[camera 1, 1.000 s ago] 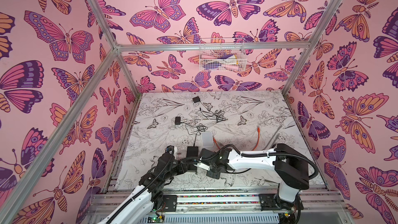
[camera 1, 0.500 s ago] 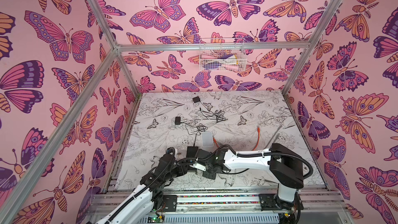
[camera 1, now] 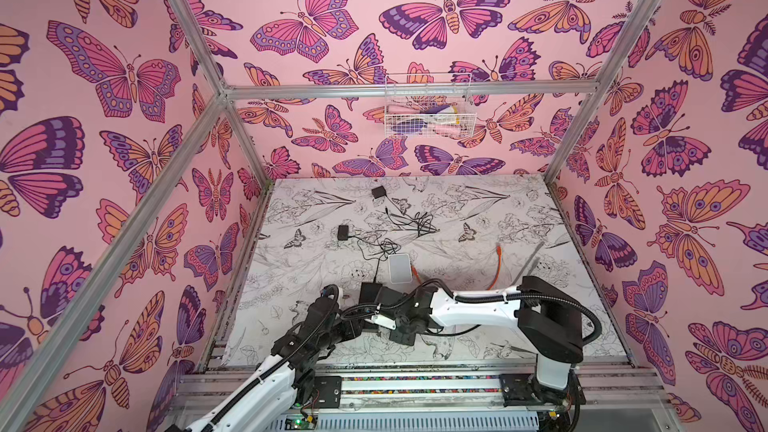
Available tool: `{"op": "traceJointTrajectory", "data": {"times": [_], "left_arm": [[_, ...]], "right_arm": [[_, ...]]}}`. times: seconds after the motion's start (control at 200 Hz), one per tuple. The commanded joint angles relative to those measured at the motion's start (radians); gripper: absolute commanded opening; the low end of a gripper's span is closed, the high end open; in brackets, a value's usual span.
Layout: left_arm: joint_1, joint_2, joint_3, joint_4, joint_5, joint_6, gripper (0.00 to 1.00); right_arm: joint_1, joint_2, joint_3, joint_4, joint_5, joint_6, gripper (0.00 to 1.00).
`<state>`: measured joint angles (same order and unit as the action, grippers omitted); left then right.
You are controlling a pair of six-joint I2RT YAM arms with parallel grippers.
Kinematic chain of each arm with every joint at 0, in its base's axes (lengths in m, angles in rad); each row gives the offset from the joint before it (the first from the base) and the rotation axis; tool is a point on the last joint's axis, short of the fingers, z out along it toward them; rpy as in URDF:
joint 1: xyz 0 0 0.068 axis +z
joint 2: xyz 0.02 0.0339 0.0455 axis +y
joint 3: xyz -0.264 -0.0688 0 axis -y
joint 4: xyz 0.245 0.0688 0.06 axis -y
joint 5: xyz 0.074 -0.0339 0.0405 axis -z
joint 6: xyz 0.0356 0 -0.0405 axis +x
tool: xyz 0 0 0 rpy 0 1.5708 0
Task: Insert the plug into the switch port
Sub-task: 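Align the black ethernet plug with a switch port using the right gripper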
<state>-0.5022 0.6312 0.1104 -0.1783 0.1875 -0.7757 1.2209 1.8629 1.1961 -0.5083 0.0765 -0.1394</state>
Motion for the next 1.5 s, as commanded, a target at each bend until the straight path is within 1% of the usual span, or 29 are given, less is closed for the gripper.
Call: {"op": "traceJointTrajectory", "data": {"times": [0.0, 0.326, 0.566, 0.751, 1.017, 1.347, 1.493], "left_arm": [[0.005, 0.005, -0.018, 0.010, 0.013, 0.002, 0.46], [0.004, 0.001, -0.024, 0.011, 0.021, -0.008, 0.44], [0.005, -0.011, -0.032, 0.011, 0.024, -0.014, 0.43], [0.004, -0.010, -0.032, 0.011, 0.026, -0.014, 0.42], [0.003, -0.010, -0.036, 0.011, 0.029, -0.026, 0.41], [-0.006, -0.011, -0.043, 0.011, 0.033, -0.036, 0.40], [-0.009, -0.014, -0.046, 0.011, 0.038, -0.040, 0.39]], "right_arm": [[0.009, 0.011, 0.029, 0.024, -0.016, -0.017, 0.00], [0.015, 0.023, 0.036, 0.041, -0.029, -0.004, 0.00], [0.023, 0.047, 0.053, 0.038, 0.030, 0.011, 0.00], [0.024, 0.025, 0.046, 0.061, 0.037, 0.020, 0.00], [0.023, -0.003, 0.033, 0.104, 0.012, 0.036, 0.00], [0.024, -0.066, -0.024, 0.250, -0.075, 0.068, 0.00], [0.025, -0.077, -0.041, 0.299, -0.088, 0.077, 0.00]]}}
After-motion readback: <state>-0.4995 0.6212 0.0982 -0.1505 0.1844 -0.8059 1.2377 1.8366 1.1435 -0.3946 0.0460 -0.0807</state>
